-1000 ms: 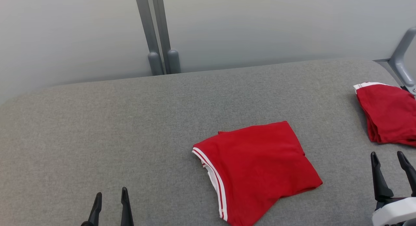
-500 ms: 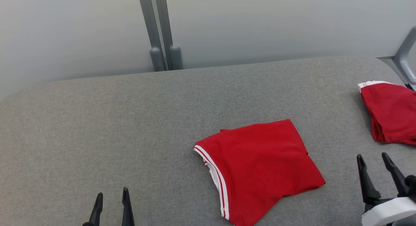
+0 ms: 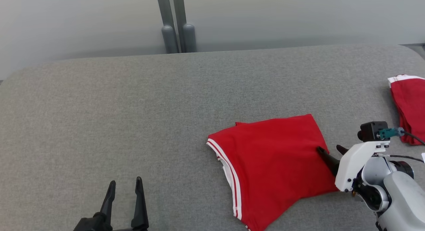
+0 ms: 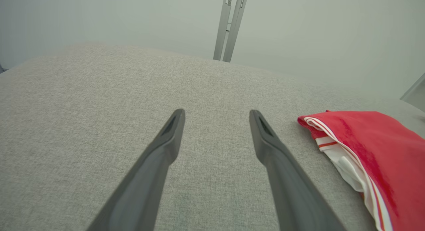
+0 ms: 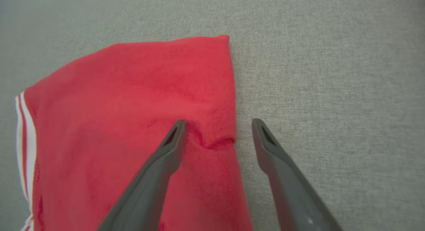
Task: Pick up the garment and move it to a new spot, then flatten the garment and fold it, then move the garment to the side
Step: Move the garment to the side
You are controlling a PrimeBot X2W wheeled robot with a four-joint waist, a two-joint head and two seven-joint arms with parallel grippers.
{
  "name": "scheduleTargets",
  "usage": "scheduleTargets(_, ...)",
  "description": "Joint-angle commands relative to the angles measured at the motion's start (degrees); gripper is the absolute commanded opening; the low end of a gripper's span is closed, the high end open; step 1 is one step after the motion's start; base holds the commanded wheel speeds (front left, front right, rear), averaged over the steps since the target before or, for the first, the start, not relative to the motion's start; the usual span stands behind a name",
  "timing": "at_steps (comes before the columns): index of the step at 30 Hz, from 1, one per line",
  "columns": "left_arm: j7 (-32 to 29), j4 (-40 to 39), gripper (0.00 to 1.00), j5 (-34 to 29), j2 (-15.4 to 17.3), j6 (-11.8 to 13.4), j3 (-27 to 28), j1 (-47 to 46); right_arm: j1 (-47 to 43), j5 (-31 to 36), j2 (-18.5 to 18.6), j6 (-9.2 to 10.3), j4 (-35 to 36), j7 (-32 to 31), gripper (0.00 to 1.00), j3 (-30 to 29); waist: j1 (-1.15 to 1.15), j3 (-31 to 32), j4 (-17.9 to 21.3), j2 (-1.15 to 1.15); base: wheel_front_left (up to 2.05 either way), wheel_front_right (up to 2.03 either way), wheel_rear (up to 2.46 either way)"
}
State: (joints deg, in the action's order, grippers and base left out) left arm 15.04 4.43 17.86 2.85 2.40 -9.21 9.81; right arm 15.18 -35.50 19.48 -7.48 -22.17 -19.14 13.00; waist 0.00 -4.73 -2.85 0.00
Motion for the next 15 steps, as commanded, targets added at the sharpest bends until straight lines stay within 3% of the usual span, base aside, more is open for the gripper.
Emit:
scheduleTargets(1, 0.2, -0.1, 1.00, 0.3, 0.1, 0.4, -0.1, -1.3, 1.9, 0.0, -0.7, -0.02, -2.1, -2.2, 1.00, -0.2, 0.00, -1.6, -2.2, 0.00, 0.00, 0.00, 0.00)
scheduleTargets(8, 0.2, -0.1, 1.00, 0.7, 0.1, 1.0, -1.0, -2.4, 7.3, 1.5, -3.7, -0.03, -11.7, -8.8, 1.00, -2.5, 0.00, -2.7, -3.9, 0.00, 0.00, 0.00, 0.00)
scheduleTargets(10, 0.2, -0.3, 1.00, 0.9, 0.1, 1.2, -1.1, -2.4, 8.1, -0.4, -5.4, -0.03, -13.0, -9.6, 0.00, -2.7, 0.00, -2.9, -3.4, 0.00, 0.00, 0.00, 0.00)
scheduleTargets(15, 0.2, -0.8, 1.00, 1.1, 0.1, 1.7, -0.7, -2.5, 11.9, -2.1, -4.2, 0.00, -11.9, -6.3, 0.00, -4.0, 0.00, -3.5, 0.2, 0.00, 0.00, 0.00, 0.00)
